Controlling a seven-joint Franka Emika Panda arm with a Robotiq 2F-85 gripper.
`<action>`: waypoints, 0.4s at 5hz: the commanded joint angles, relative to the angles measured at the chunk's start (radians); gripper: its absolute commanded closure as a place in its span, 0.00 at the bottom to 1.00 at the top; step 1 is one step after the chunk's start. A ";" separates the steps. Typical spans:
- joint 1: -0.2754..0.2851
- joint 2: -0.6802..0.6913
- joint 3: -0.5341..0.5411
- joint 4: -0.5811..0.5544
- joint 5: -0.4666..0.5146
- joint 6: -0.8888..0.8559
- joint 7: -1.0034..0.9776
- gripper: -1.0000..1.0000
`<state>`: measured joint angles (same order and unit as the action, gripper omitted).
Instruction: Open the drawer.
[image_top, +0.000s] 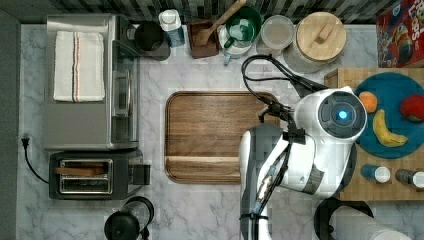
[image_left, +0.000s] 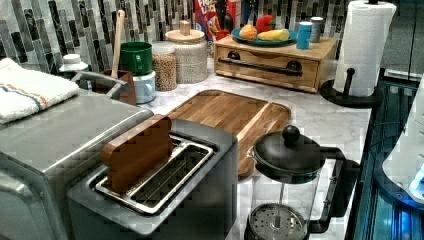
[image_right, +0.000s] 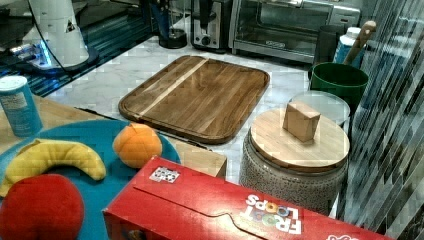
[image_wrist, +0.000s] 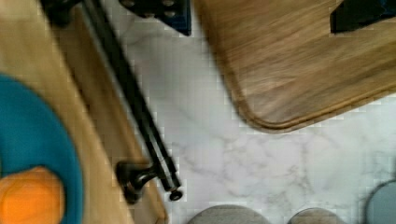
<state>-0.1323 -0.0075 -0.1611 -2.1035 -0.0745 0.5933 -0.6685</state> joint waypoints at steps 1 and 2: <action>-0.044 0.009 -0.017 -0.113 -0.102 0.228 -0.137 0.00; -0.073 0.066 -0.027 -0.097 -0.076 0.257 -0.220 0.00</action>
<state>-0.1968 0.0084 -0.1820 -2.2031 -0.1742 0.8257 -0.7769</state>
